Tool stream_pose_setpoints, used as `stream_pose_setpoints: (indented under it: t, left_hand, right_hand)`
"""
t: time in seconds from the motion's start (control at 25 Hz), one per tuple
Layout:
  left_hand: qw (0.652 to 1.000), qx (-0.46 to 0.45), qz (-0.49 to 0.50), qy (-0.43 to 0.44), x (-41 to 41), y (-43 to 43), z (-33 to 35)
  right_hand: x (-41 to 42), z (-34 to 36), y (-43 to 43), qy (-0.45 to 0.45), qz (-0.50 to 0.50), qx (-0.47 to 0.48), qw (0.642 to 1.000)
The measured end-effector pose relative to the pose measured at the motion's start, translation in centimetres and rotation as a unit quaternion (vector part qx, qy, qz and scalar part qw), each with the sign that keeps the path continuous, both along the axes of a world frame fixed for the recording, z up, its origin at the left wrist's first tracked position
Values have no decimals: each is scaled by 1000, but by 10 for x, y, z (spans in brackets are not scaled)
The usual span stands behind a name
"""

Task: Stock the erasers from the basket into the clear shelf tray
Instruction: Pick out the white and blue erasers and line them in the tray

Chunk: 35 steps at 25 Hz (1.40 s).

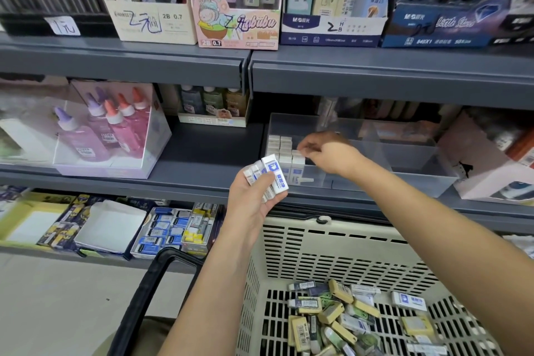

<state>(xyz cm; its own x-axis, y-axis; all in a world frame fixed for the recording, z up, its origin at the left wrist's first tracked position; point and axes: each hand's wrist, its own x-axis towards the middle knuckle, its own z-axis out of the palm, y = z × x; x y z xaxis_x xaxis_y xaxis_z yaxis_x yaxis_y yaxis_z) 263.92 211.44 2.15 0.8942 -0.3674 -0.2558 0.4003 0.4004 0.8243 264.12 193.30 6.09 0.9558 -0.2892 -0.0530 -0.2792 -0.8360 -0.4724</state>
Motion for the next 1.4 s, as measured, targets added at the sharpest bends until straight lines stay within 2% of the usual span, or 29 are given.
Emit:
stream_pose_setpoints:
  t: [0.12, 0.2, 0.36, 0.48, 0.64, 0.72, 0.8, 0.84, 1.04, 1.2, 1.24, 1.32, 1.4]
  left_hand:
    - [1000, 7, -8, -4, 0, -1, -1]
    - [1000, 13, -21, -19, 0, -1, 0]
    - [995, 39, -69, -68, -5, -2, -1]
    - [997, 28, -47, -45, -5, -5, 0]
    - [999, 30, -23, -34, -4, -5, 0]
    - [998, 45, -14, -48, -4, -4, -2]
    - [997, 55, 1, -60, -3, -3, -3]
    - [996, 60, 7, -63, -2, -2, -3]
    - [994, 89, 7, -70, -2, -3, -3]
    - [994, 97, 11, -57, -1, -4, -3]
    - [993, 99, 9, -57, -1, -4, -3]
    - [993, 102, 4, -63, -1, -5, -3]
    - [992, 102, -4, -75, -3, -5, -3]
  right_hand:
    - [-9, 7, 6, -62, 14, -46, 997]
    - [-19, 14, 18, -120, 39, 0, 992]
    - [-36, 24, 33, -69, 115, 112, 985]
    - [-38, 33, 17, -65, 72, 163, 982]
    - [-21, 42, -8, -134, -58, 193, 970]
    - [-7, 41, -14, -137, -93, 101, 981]
    - [2, 36, -14, -107, -80, -11, 991]
    - [5, 32, -12, -87, -69, -33, 993]
    - [13, 6, 3, 12, -38, -39, 998]
    - [13, 4, 4, 40, -14, -93, 995]
    - [11, 5, 4, 33, -12, -103, 994]
    - [2, 10, 9, -38, -13, -93, 995]
    - [-12, 15, 21, -119, 20, -21, 993]
